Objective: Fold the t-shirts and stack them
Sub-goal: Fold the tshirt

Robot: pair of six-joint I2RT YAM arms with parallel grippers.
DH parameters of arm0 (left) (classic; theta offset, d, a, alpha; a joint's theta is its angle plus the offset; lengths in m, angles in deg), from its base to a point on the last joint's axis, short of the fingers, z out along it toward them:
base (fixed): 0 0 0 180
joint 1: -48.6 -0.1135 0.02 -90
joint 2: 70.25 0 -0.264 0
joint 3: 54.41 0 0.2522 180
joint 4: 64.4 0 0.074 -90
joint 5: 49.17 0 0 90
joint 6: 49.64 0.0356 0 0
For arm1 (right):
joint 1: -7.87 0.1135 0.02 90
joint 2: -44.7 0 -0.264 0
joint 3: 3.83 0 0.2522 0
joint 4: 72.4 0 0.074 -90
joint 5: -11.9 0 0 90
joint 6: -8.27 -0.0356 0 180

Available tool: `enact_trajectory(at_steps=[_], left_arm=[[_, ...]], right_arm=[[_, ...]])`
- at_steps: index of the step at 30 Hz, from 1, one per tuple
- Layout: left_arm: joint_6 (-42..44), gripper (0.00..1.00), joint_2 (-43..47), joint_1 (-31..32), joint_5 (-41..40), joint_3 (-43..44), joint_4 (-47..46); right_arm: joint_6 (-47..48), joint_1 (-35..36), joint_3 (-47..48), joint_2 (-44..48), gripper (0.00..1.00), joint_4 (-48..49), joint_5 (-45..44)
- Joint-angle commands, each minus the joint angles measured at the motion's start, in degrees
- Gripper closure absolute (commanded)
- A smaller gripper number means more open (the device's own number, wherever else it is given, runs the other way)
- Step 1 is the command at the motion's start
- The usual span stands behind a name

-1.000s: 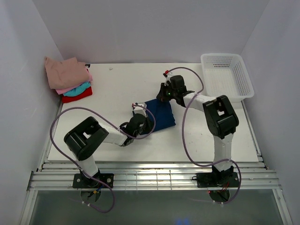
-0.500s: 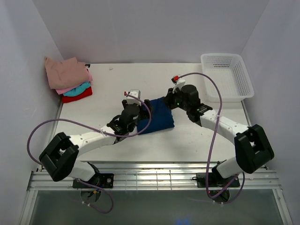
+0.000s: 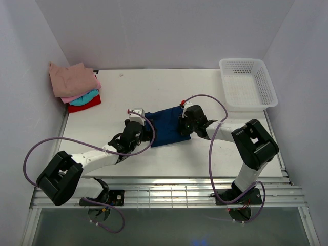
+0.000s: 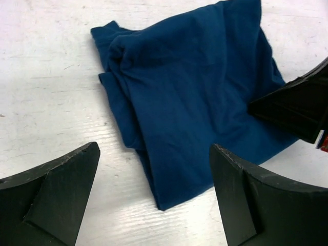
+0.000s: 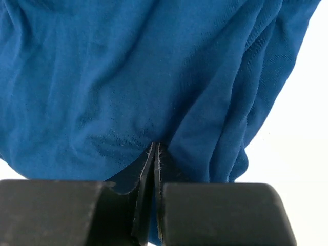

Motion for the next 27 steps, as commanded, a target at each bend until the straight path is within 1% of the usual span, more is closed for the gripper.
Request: enact_trajectory(at_steps=[1,4,7,8,12,14,21,27], left_arm=[[-0.1,0.02,1.0,-3.8,9.6,-3.4,-6.2],[-0.5,0.02,-0.2,-7.6,14.3,-5.6,-9.9],[-0.9,0.02,-2.8,-10.2,18.3,-6.3,-12.9],[-1.4,0.02,-3.5,-10.7,21.6,-6.4,-13.7],[-3.9,0.02,-7.2,-13.4,28.1,-7.8,-19.2],[-4.8,0.02,-9.9,-14.4,29.6,-7.8,-21.4],[-5.6,0.02,-17.4,-14.8,30.7,-5.6,-21.9],[-7.5,0.02,-23.1,-14.8,33.8,-3.5,-24.9]], right_arm=[[-0.8,1.2,0.1,-1.6,0.92,0.7,-1.4],[-1.0,2.1,-0.4,-2.7,0.92,0.9,-2.0],[-1.1,2.9,-0.2,-3.5,0.92,0.6,-2.6],[-1.1,3.1,-0.1,-3.6,0.92,0.4,-3.2],[-1.1,3.8,0.2,-3.8,0.92,0.0,-3.7],[-1.1,4.1,0.2,-3.6,0.92,-0.2,-3.9],[-0.7,5.1,1.0,-3.2,0.92,-0.8,-3.9],[-0.8,5.8,1.7,-4.0,0.92,-1.1,-3.9]])
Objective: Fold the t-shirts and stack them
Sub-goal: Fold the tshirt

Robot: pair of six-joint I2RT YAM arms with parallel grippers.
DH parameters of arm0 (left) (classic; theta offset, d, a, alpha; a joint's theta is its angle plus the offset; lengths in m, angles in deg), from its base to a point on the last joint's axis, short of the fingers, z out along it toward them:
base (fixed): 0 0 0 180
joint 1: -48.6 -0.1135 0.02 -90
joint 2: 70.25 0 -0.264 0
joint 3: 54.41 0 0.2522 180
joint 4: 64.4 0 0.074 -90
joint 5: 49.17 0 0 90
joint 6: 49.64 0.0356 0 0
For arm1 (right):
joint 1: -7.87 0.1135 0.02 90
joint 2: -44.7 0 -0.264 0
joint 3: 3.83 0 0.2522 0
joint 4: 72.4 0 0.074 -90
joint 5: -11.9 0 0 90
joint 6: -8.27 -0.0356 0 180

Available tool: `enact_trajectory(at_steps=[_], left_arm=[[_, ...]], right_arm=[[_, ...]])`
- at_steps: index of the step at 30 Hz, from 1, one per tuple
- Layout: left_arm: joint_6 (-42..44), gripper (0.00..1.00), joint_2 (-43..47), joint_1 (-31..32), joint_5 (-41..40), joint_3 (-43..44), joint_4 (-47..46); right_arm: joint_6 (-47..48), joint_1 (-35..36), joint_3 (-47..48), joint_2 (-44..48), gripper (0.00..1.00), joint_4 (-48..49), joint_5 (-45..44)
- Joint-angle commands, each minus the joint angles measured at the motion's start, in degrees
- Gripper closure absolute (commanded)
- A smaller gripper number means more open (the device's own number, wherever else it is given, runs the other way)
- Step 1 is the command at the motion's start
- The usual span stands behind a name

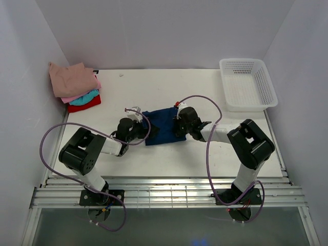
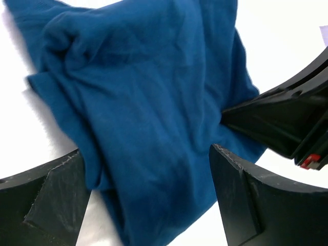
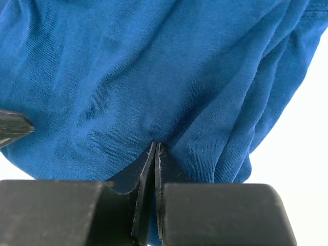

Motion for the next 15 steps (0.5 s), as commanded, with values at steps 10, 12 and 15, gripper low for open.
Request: enact_trajectory(at_steps=[10,12,15], left_arm=[[-3.1,0.02,-9.6,1.1,5.0,5.7,0.0],[-3.1,0.02,-10.6,1.4,4.6,6.6,0.0],[-3.3,0.02,-12.6,2.2,3.8,7.6,0.0]], right_arm=[[0.0,2.5,1.2,-3.6,0.92,-3.4,0.4],[-0.1,2.7,1.3,-3.8,0.92,-3.2,0.4],[-0.2,3.0,1.5,-4.1,0.92,-3.2,0.4]])
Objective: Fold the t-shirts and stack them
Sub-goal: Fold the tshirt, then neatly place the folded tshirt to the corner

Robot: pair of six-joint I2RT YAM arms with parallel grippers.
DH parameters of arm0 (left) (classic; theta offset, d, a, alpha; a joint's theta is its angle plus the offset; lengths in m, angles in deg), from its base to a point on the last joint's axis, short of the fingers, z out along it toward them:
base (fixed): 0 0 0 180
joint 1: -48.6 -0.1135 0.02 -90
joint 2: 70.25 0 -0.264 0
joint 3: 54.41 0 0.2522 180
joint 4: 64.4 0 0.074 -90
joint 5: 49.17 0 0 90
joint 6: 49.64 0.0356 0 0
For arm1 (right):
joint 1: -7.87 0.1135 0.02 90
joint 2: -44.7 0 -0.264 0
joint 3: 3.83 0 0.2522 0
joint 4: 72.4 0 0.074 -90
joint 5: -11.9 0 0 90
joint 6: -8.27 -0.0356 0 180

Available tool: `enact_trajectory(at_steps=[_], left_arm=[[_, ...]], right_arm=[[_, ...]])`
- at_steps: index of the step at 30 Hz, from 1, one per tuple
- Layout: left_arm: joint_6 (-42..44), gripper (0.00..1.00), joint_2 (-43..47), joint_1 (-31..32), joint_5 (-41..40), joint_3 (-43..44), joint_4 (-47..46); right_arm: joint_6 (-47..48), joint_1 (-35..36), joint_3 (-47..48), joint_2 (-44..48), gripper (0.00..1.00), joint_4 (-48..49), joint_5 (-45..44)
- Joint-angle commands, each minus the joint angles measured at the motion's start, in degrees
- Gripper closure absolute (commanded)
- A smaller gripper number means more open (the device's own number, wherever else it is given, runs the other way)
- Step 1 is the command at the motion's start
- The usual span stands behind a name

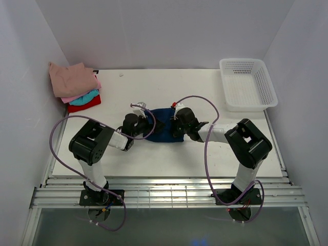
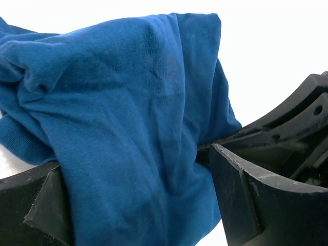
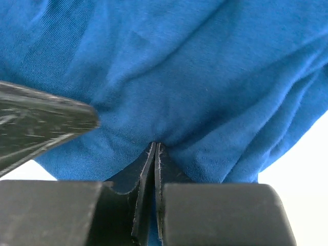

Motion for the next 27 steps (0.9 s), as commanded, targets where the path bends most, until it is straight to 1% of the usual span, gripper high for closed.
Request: enact_trajectory(at_steps=[1,3,5,7,8,10,11,13,14,15,16,17,18,19,20,21,22,23,24,26,27], left_arm=[[-0.6,0.02,-3.3,1.5,0.1,0.2,5.7],[-0.5,0.05,-4.6,1.7,-0.8,0.6,5.7],[-0.4,0.15,-5.4,1.7,-1.6,0.9,5.7],[0.0,0.29,-6.3,1.7,-3.3,1.1,5.9],[0.1,0.42,-6.4,1.7,-3.7,1.1,6.1],[0.3,0.55,-6.6,1.7,-5.6,1.5,7.2],[1.0,0.65,-6.6,1.8,-6.2,1.8,7.7],[2.0,0.73,-6.6,1.7,-7.7,2.9,9.1],[3.2,0.79,-6.5,1.8,-8.4,3.6,9.9],[3.8,0.96,-6.2,1.7,-9.1,4.3,12.3],[4.3,1.00,-5.6,1.7,-10.2,6.3,13.7],[5.0,1.00,-5.0,1.7,-12.1,7.3,15.1],[6.9,1.00,-4.4,1.7,-13.2,8.5,18.6],[8.1,1.00,-2.8,1.7,-14.2,9.7,20.4],[9.5,1.00,-1.8,1.7,-17.6,12.5,22.5],[12.4,1.00,-0.9,1.6,-19.1,13.9,26.8],[14.0,1.00,1.1,1.5,-20.5,17.2,28.8],[15.7,1.00,1.9,1.4,-21.8,19.0,31.0],[18.2,1.00,2.7,0.5,-23.2,20.7,34.9],[20.4,1.00,4.5,-0.7,-23.4,25.9,38.0],[21.5,1.00,4.7,-1.8,-24.2,27.9,41.3]], right_arm=[[-0.2,1.4,0.2,-2.6,0.92,-3.6,0.7],[0.0,1.5,0.0,-2.5,0.92,-3.6,0.6],[-0.1,1.6,-0.2,-2.4,0.92,-3.4,0.7],[-0.1,1.8,-0.7,-2.1,0.92,-3.2,0.7],[-0.1,1.7,-0.8,-2.0,0.92,-3.1,0.7],[-0.2,1.9,-1.6,-1.5,0.92,-2.8,0.7],[-0.2,1.9,-1.8,-1.2,0.92,-2.7,0.7],[-0.3,2.0,-2.7,-0.3,0.92,-2.6,0.7],[-0.3,2.2,-3.1,0.1,0.92,-2.5,0.7],[-0.3,2.3,-3.4,1.2,0.92,-2.5,0.7],[-0.3,2.5,-4.3,1.9,0.92,-2.5,-1.1],[-0.5,3.0,-4.7,2.5,0.92,-2.9,-1.5],[-0.4,3.3,-5.0,4.2,0.92,-3.3,-2.0],[-0.5,3.7,-5.3,5.3,0.90,-3.9,-3.3],[-0.3,4.4,-6.1,6.4,0.83,-5.0,-4.2],[-0.2,5.0,-6.2,9.1,0.80,-5.9,-5.2],[-0.1,5.5,-6.7,10.7,0.77,-6.8,-7.5],[0.1,6.5,-6.9,12.2,0.76,-7.7,-8.8],[0.2,6.9,-7.3,15.7,0.75,-9.3,-10.0],[0.2,7.9,-8.3,19.1,0.75,-10.5,-12.0],[0.2,8.0,-8.7,22.4,0.75,-11.3,-12.3]])
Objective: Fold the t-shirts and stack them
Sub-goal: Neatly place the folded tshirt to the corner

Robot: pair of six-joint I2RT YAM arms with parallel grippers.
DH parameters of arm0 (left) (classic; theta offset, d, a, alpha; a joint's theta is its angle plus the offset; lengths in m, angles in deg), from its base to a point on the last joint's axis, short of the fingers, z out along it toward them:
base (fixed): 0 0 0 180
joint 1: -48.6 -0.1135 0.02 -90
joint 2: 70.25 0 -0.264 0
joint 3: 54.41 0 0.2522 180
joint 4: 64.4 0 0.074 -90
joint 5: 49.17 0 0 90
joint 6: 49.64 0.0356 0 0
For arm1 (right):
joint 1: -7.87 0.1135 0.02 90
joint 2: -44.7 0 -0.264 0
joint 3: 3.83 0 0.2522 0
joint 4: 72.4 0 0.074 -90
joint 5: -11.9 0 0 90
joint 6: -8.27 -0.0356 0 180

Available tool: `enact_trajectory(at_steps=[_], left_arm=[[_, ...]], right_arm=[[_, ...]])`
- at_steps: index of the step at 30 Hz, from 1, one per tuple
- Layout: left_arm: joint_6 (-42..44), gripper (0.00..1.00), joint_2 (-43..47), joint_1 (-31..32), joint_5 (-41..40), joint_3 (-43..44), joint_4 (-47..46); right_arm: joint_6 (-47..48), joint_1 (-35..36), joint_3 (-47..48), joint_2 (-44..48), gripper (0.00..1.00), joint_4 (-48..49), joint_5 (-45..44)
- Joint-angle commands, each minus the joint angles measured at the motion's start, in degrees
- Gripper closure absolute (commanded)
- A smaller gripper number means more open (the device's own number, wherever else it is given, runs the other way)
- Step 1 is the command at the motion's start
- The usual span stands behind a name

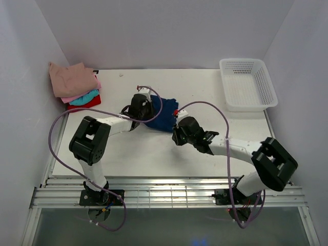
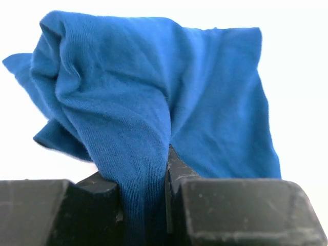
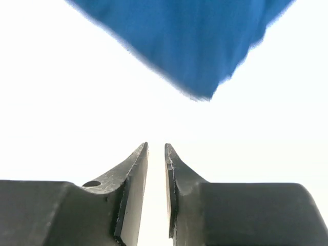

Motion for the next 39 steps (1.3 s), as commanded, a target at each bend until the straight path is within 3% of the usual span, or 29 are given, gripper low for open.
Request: enact_trajectory(at_steps=[1,9,20,39], left_arm=[[7.7,1.00,5.8,-3.5,-6.8,8.5,11.3],[15.9,1.00,0.2,-7.3,-5.8,28.0,24.7],[22.4,1.00,-8.0,-14.6,-6.7,51.3,38.1],[23.7,1.00,-13.3,-27.5,-6.1,69.3,41.0]], right_arm=[[0.1,1.2,-1.4,8.3,0.74,-4.6,-4.5],[0.0,1.5,-7.3,21.1,0.74,-6.4,-6.6],[-0.4,1.6,-12.9,28.1,0.74,-5.5,-6.6],[-1.2,1.7,-18.9,27.2,0.74,-2.0,-0.6]])
